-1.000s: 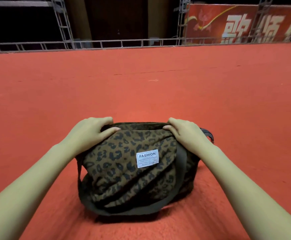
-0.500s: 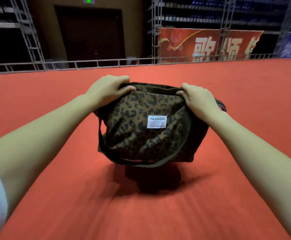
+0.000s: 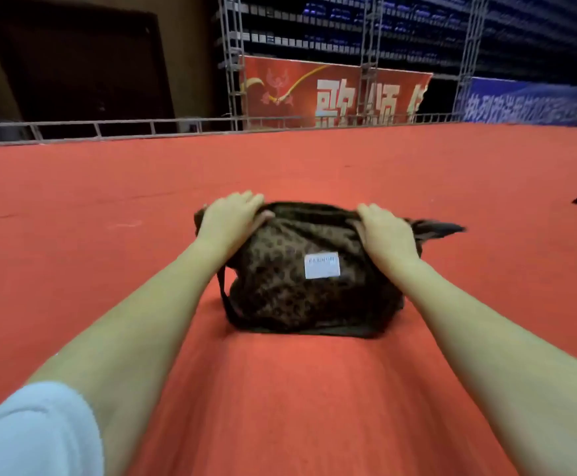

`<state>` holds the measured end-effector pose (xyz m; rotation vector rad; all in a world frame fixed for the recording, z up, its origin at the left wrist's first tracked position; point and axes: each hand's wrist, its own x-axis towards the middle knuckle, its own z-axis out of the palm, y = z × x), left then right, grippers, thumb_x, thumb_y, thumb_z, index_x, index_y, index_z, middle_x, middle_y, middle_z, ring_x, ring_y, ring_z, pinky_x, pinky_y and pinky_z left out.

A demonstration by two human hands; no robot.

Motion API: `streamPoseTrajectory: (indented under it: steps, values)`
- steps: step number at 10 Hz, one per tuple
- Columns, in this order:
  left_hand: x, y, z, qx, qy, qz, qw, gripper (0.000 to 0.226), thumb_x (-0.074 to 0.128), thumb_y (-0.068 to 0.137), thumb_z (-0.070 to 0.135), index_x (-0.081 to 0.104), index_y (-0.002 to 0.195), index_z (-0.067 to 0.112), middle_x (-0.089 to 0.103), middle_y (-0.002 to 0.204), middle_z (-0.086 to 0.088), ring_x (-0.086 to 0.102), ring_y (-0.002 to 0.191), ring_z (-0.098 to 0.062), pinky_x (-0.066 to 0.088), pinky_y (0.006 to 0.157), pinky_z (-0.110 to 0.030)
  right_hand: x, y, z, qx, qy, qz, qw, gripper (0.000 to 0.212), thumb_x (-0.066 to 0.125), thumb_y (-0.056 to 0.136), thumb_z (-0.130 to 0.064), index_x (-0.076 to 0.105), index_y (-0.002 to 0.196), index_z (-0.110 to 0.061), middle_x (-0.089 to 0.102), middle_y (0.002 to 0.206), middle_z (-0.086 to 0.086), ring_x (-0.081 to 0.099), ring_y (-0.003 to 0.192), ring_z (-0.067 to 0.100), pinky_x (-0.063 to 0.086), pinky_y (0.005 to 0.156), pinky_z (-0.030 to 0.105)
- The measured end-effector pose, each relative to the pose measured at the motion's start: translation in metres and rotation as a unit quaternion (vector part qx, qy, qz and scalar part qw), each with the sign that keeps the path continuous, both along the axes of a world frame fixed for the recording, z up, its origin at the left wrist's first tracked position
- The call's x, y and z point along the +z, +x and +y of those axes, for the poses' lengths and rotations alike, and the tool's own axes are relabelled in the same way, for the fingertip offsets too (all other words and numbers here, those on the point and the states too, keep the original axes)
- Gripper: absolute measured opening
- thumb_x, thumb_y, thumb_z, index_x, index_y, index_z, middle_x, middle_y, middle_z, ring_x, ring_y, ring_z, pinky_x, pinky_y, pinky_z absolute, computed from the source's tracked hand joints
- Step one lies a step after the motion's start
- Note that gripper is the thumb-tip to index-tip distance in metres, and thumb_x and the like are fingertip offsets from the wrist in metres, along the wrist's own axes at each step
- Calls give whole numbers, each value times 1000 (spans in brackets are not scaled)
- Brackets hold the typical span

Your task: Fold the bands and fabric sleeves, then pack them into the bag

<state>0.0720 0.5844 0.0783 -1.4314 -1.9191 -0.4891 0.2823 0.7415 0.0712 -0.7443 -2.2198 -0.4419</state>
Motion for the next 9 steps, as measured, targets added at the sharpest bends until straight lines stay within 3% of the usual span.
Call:
streamPoseTrajectory:
  steps: [1, 3, 4, 5, 6, 7, 9]
  values:
    - [-80, -2, 7, 25, 10, -124, 992, 57, 25, 90, 51, 58, 94, 5, 57, 87, -17, 56, 82, -37, 45, 67, -46, -54, -10, 10, -5, 10, -18, 1000, 16, 47, 81, -23, 56, 85, -10, 56, 71, 10, 56, 61, 31, 39, 49, 33]
    - [-53, -11, 14, 44, -40, -83, 995, 38, 40, 99, 39, 54, 108, 4, 55, 100, -18, 52, 97, -37, 39, 74, -44, -42, -14, 20, 34, 29, 19, 999, 27, 42, 83, -28, 58, 79, -6, 54, 65, 13, 55, 55, 32, 37, 46, 30]
    - [-50, -9, 14, 72, -64, -66, 993, 40, 37, 100, 41, 52, 111, 5, 54, 104, -17, 52, 99, -37, 39, 75, -44, -39, -12, 18, 53, 13, 2, 999, 32, 39, 84, -29, 58, 81, -4, 55, 66, 15, 56, 56, 34, 37, 48, 32]
    - [-40, -7, 11, 99, -108, -64, 987, 43, 35, 99, 45, 50, 112, 7, 54, 108, -15, 51, 102, -36, 39, 77, -43, -30, -9, 14, 34, -28, -26, 999, 38, 36, 91, -32, 58, 95, -1, 58, 81, 20, 58, 75, 39, 40, 60, 42]
    - [-22, 0, 2, 111, -189, -67, 973, 45, 34, 99, 47, 47, 118, 9, 51, 117, -14, 49, 109, -35, 40, 83, -43, -19, -4, 2, -9, -95, -96, 991, 35, 39, 99, -33, 50, 117, -5, 56, 109, 18, 51, 105, 36, 37, 80, 43]
    - [1, 8, -11, 118, -243, -111, 956, 42, 39, 98, 43, 45, 124, 11, 46, 122, -14, 47, 113, -35, 41, 87, -44, 3, 4, -18, -23, -138, -131, 982, 38, 39, 99, -37, 47, 122, -8, 48, 120, 15, 43, 116, 32, 36, 90, 42]
    - [48, 47, -68, 136, -204, -172, 954, 35, 40, 95, 26, 43, 128, 14, 45, 125, -15, 48, 114, -36, 40, 87, -44, 46, 32, -89, -21, -134, -157, 978, 32, 38, 98, -30, 48, 120, -9, 47, 122, 10, 41, 118, 30, 37, 89, 43]
